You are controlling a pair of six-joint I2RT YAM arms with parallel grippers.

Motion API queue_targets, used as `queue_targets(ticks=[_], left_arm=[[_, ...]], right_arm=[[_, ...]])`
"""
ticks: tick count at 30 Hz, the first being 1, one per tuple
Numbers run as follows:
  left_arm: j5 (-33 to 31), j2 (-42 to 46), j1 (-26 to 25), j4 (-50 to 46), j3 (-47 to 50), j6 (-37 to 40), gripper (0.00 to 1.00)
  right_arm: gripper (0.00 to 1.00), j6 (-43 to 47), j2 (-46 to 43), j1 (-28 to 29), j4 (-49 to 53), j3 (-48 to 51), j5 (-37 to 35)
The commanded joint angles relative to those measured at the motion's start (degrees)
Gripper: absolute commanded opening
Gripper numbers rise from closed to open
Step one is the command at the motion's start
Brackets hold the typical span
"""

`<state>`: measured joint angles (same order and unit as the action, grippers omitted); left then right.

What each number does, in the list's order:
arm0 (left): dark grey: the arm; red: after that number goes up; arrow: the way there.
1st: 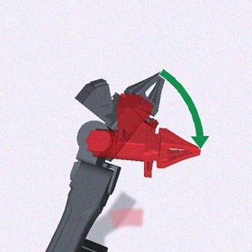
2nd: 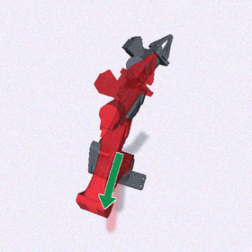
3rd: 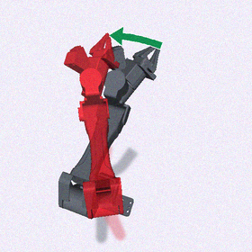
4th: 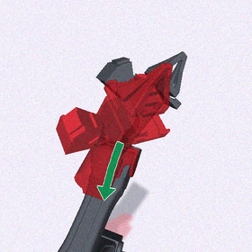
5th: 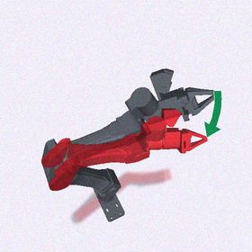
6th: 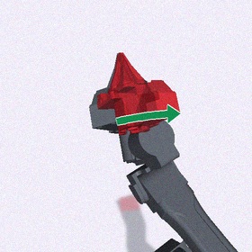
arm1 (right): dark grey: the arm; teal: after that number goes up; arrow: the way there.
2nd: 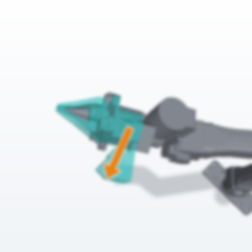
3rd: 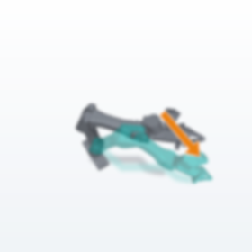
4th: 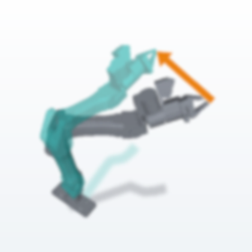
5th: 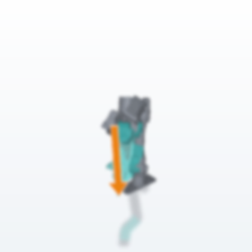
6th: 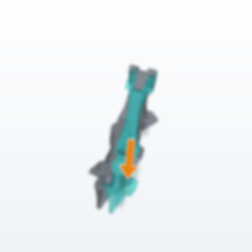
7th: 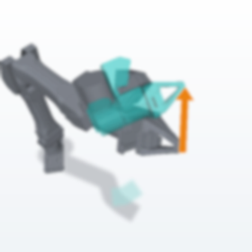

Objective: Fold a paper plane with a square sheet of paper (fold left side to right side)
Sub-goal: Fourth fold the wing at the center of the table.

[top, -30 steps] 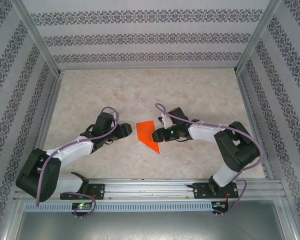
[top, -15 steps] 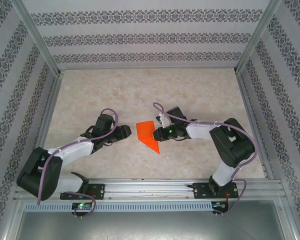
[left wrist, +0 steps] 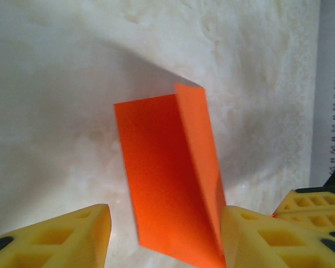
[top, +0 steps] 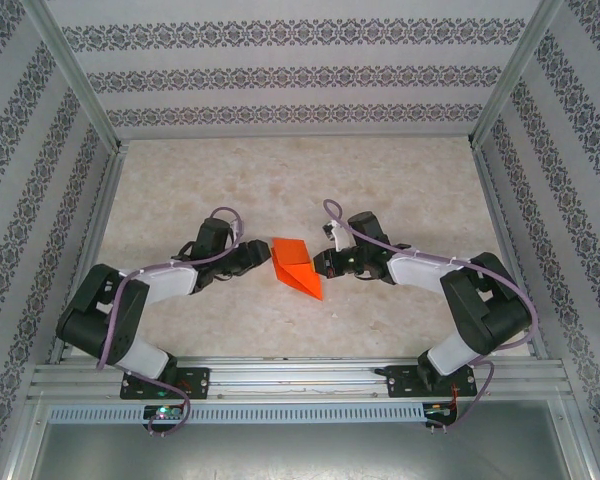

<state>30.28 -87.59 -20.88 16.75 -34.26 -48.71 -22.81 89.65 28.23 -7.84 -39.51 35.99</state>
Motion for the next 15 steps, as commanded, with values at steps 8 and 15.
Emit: queue_targets(ticks=[8, 15], left_arm=[[6.72, -9.29, -1.26, 5.34, -7.18, -1.65, 0.45], [7.21, -12.51, -1.69, 8.25, -8.56, -3.26, 0.29]], right_arm=[[0.0, -1.51, -0.79, -0.49, -2.97, 1.34, 1.81], [0.16, -1.77, -2.23, -0.63, -1.72, 1.63, -0.01]])
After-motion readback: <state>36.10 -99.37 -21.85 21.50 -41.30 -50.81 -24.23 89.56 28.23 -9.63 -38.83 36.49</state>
